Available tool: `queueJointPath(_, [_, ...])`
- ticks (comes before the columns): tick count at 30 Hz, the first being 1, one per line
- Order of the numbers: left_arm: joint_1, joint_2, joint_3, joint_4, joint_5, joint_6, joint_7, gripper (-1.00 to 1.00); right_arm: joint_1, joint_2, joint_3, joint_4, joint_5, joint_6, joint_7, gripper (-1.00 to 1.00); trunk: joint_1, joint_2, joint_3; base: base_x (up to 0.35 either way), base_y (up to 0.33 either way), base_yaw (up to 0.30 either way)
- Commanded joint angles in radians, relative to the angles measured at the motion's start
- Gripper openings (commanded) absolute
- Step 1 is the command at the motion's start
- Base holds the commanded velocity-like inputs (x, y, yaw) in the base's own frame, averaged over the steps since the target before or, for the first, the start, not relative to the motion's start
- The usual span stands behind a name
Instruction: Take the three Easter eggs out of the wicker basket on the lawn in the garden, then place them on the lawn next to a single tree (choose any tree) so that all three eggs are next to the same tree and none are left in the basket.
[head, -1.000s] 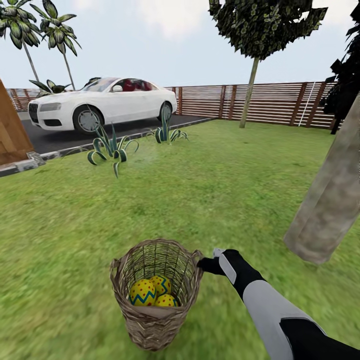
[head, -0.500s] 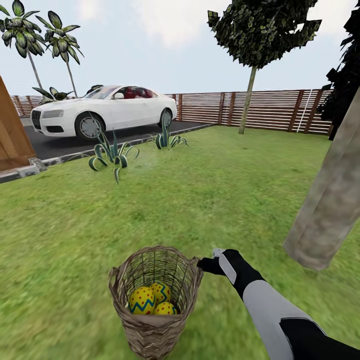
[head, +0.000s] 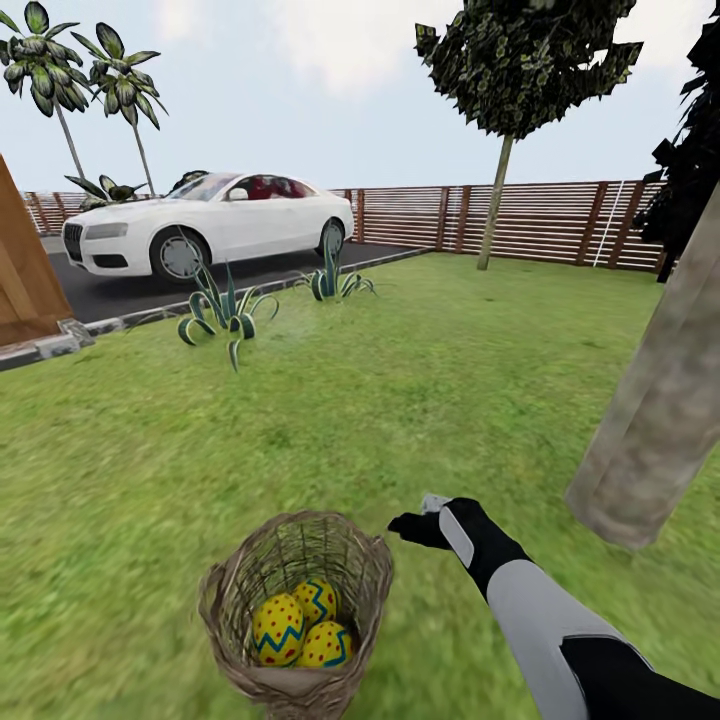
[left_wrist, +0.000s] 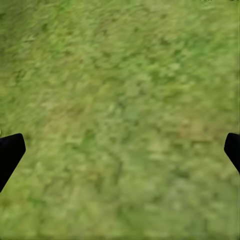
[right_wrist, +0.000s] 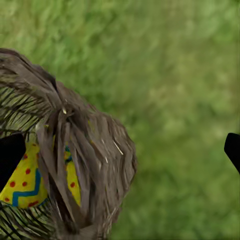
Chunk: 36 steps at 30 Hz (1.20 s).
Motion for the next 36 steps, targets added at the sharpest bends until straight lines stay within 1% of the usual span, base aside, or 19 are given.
queueJointPath(1, [0.001, 0.000, -0.001, -0.002, 0.011, 0.004, 0.010, 1.00, 0.000, 0.000, -0.005, -0.001, 0.002, 0.005, 0.002, 1.00, -0.004, 0.007, 0.002, 0.000, 0.000, 0.000])
queueJointPath(3, [0.001, 0.000, -0.001, -0.002, 0.011, 0.004, 0.010, 1.00, 0.000, -0.002, -0.046, -0.001, 0.003, 0.005, -0.002, 1.00, -0.012, 0.021, 0.009, 0.000, 0.000, 0.000])
queueJointPath(4, [0.001, 0.000, -0.001, -0.002, 0.011, 0.004, 0.010, 1.00, 0.000, -0.003, -0.079, -0.001, 0.005, 0.005, -0.007, 1.00, -0.016, 0.028, 0.012, 0.000, 0.000, 0.000])
queueJointPath(6, [0.001, 0.000, -0.001, -0.002, 0.011, 0.004, 0.010, 1.00, 0.000, -0.007, -0.109, 0.000, 0.007, 0.000, -0.013, 1.00, -0.023, 0.042, 0.018, 0.000, 0.000, 0.000])
queueJointPath(7, [0.001, 0.000, -0.001, -0.002, 0.011, 0.004, 0.010, 1.00, 0.000, -0.008, -0.122, 0.000, 0.008, -0.005, -0.031, 1.00, -0.027, 0.049, 0.021, 0.000, 0.000, 0.000])
queueJointPath(8, [0.001, 0.000, -0.001, -0.002, 0.011, 0.004, 0.010, 1.00, 0.000, -0.009, -0.134, 0.000, 0.008, -0.009, -0.064, 1.00, -0.031, 0.056, 0.024, 0.000, 0.000, 0.000])
queueJointPath(9, [0.001, 0.000, -0.001, -0.002, 0.011, 0.003, 0.010, 1.00, 0.000, -0.009, -0.164, 0.000, 0.007, -0.023, -0.143, 1.00, -0.035, 0.063, 0.027, 0.000, 0.000, 0.000])
queueJointPath(11, [0.001, 0.000, -0.001, -0.002, 0.011, 0.003, 0.010, 1.00, 0.000, -0.009, -0.216, 0.000, 0.005, -0.058, -0.266, 1.00, -0.042, 0.077, 0.034, 0.000, 0.000, 0.000])
queueJointPath(12, [0.001, 0.000, -0.001, -0.002, 0.011, 0.002, 0.010, 1.00, 0.000, -0.008, -0.232, 0.000, 0.005, -0.069, -0.300, 1.00, -0.046, 0.084, 0.037, 0.000, 0.000, 0.000])
queueJointPath(15, [0.001, 0.000, -0.001, -0.002, 0.011, 0.002, 0.010, 1.00, 0.000, -0.007, -0.244, 0.000, 0.004, -0.079, -0.326, 1.00, -0.058, 0.105, 0.046, 0.000, 0.000, 0.000])
queueJointPath(36, [0.001, 0.000, -0.001, 0.000, 0.011, 0.001, 0.010, 1.00, 0.000, -0.004, -0.242, 0.002, 0.004, -0.081, -0.328, 1.00, -0.138, 0.252, 0.112, 0.000, 0.000, -0.003])
